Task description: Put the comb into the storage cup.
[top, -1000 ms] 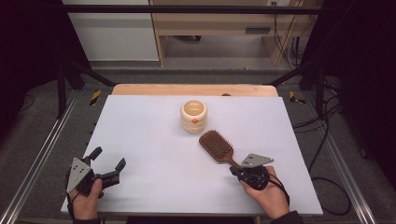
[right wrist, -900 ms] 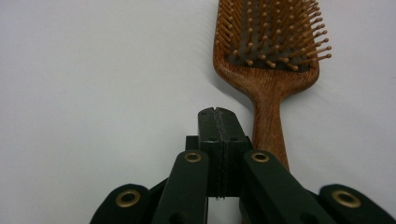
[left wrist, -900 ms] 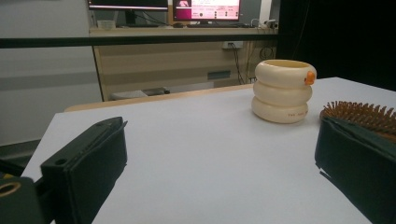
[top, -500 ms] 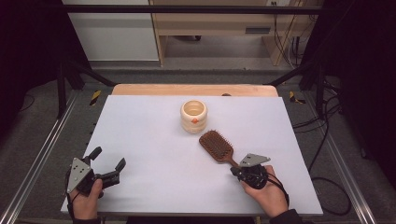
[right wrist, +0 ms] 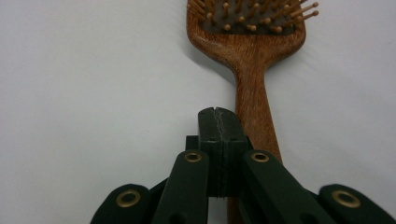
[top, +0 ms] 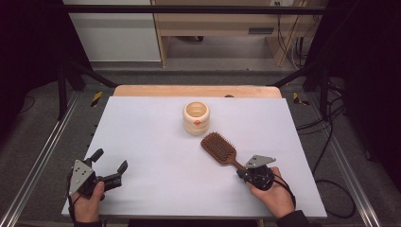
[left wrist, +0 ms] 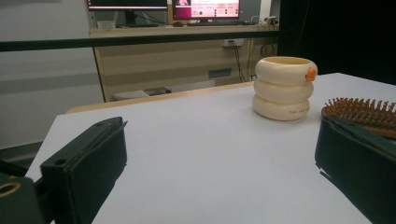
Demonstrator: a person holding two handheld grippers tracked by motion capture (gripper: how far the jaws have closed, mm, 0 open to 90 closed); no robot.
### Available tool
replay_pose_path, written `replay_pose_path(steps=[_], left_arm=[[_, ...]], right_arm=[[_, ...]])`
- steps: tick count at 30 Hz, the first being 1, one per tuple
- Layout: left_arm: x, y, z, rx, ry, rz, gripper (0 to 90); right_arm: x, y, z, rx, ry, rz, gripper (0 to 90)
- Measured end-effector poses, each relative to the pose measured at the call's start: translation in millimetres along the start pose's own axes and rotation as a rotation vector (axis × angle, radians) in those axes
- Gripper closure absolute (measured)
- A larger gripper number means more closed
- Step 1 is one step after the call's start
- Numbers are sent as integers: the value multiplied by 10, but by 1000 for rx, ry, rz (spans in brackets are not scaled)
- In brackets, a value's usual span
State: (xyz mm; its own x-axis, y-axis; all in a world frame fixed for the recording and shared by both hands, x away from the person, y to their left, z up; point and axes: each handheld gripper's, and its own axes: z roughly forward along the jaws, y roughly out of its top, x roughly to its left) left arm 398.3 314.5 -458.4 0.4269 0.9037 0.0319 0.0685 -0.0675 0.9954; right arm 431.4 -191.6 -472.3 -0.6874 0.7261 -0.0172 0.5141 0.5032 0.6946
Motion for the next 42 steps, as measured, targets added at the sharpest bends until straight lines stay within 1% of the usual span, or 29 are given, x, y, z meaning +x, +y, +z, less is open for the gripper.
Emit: replay_pose_path(steps=[10, 11, 13, 14, 18, 19, 21, 22, 23, 24, 25, 26, 27, 28, 29, 32, 34, 35, 37, 38, 40, 41, 42], left_arm=[[0, 1, -2, 2, 1, 3, 22], [0, 0, 0, 3, 0, 3, 22], [0, -1, 1, 5, 1, 3, 22], [0, -2, 2, 5, 1, 4, 22], [-2, -1, 2, 5, 1, 5, 22], [-2, -2, 2, 6, 1, 6, 22], [-2, -1, 1, 5, 3, 7, 22], [-1, -1, 0, 5, 3, 7, 22], [-1, -2, 0, 6, 4, 7, 22], [0, -2, -1, 6, 4, 8, 23], [0, -1, -1, 6, 4, 8, 23], [0, -1, -1, 6, 4, 7, 23], [0, -1, -1, 5, 4, 8, 23], [0, -1, -1, 6, 4, 8, 23], [0, -1, 0, 6, 4, 8, 23], [0, 1, 0, 7, 5, 14, 23], [4, 5, -6, 7, 10, 20, 22], [7, 5, -8, 6, 11, 17, 22], [9, 3, -9, 6, 11, 15, 22], [8, 3, -8, 7, 10, 15, 22], [1, 2, -5, 9, 8, 18, 22], [-3, 3, -3, 9, 7, 21, 22], [-7, 3, -2, 11, 6, 23, 22]], right_arm=[[-60, -9, 21, 12, -5, 12, 900], [-61, -7, 20, 12, -2, 12, 900], [-70, 9, 8, 9, 21, 19, 900], [-70, 9, 8, 9, 21, 19, 900], [-92, 94, -46, -6, 29, 21, 894], [-120, 140, -66, -8, 28, 23, 884], [-135, 163, -73, -7, 32, 25, 880], [-161, 209, -76, -3, 36, 25, 856], [-161, 209, -76, -3, 36, 25, 856], [-178, 254, -73, 6, 38, 17, 808], [-178, 254, -73, 6, 38, 17, 808], [-182, 271, -70, 9, 37, 17, 778], [-201, 320, -67, 17, 33, 16, 698], [-201, 320, -67, 17, 33, 16, 698], [-210, 340, -63, 22, 31, 21, 655], [-240, 393, -46, 29, 22, 25, 468], [-254, 430, -32, 20, 20, 37, 361], [-253, 441, -26, 18, 16, 38, 312], [-254, 456, -8, 14, -7, 32, 234], [-257, 462, 3, 15, -14, 39, 194], [-276, 474, 25, 17, -27, 50, 157], [-290, 485, 43, 22, -24, 69, 135], [-292, 489, 50, 22, -16, 77, 129]])
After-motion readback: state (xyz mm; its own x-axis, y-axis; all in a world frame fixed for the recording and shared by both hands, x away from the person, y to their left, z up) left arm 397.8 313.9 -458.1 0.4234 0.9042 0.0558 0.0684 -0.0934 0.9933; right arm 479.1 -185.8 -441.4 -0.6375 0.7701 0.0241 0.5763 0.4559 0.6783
